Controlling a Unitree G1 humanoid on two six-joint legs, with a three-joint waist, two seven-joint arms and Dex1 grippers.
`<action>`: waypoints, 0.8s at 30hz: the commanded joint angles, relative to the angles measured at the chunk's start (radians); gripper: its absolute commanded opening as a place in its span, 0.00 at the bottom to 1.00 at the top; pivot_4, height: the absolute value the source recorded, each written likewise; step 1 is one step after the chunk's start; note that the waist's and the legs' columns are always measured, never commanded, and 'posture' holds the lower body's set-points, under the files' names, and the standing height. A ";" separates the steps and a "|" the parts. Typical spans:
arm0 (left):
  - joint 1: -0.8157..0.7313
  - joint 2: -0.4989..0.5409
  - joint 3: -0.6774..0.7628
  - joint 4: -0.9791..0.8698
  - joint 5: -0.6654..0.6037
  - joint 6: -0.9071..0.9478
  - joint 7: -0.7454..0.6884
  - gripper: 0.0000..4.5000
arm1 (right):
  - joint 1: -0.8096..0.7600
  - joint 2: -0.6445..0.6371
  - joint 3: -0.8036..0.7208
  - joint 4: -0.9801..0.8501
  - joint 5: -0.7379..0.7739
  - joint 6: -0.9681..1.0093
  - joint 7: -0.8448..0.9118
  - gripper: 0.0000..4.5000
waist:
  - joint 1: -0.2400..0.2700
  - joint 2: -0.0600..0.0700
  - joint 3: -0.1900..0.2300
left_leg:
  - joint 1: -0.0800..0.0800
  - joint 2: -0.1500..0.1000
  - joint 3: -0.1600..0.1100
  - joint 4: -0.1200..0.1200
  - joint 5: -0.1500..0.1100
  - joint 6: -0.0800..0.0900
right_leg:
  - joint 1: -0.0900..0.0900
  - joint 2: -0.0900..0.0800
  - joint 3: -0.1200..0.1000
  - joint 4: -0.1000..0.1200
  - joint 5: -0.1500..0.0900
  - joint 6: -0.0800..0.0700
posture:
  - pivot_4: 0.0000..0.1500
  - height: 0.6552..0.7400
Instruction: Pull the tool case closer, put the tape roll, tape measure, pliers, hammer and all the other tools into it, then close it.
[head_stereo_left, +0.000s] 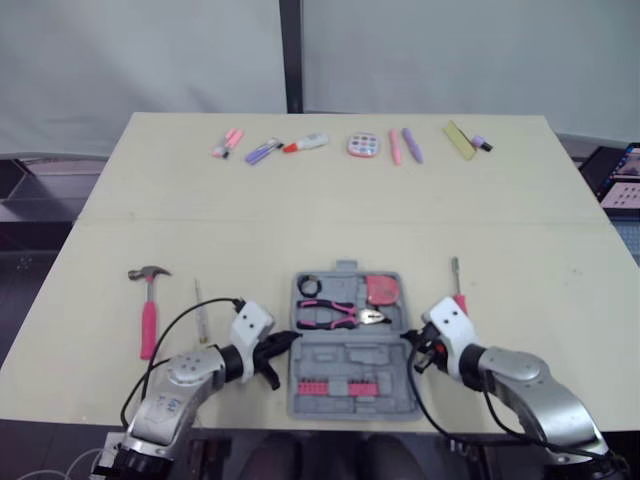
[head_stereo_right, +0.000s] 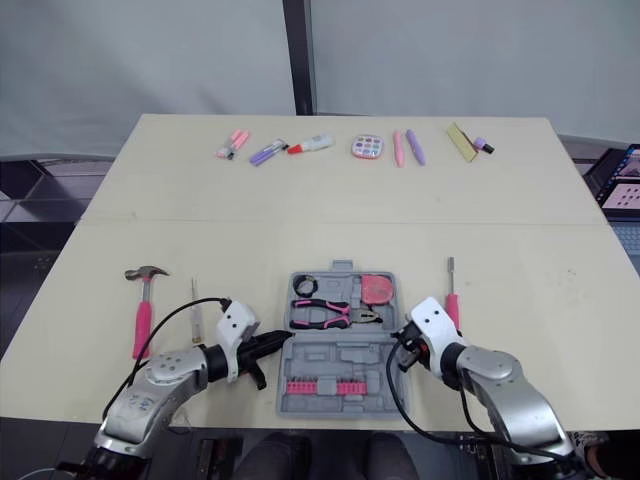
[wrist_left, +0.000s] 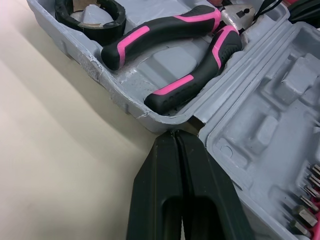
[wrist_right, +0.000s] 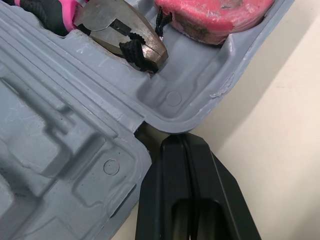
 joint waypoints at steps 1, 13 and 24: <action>-0.019 -0.016 -0.011 -0.013 0.000 -0.030 -0.002 0.02 | -0.011 0.012 0.018 0.014 -0.008 -0.015 -0.014 0.00 | 0.000 0.000 0.000 | 0.000 0.000 0.000 0.000 0.000 0.000 | 0.000 0.000 0.000 0.000 0.000 0.000 | 1.00 0.69; -0.041 -0.030 -0.005 0.025 0.006 -0.053 0.007 0.02 | -0.040 0.021 0.034 0.038 -0.018 -0.017 -0.019 0.00 | -0.002 0.000 0.000 | 0.000 0.000 0.000 0.000 0.000 0.000 | 0.000 0.000 0.000 0.001 0.000 0.000 | 1.00 0.69; -0.045 -0.028 0.004 0.041 0.011 -0.067 0.014 0.02 | -0.057 0.035 0.043 0.055 -0.031 -0.024 -0.013 0.00 | -0.005 -0.002 -0.001 | 0.001 0.000 0.000 0.000 0.000 0.000 | 0.000 0.000 0.000 0.001 0.000 0.000 | 1.00 0.69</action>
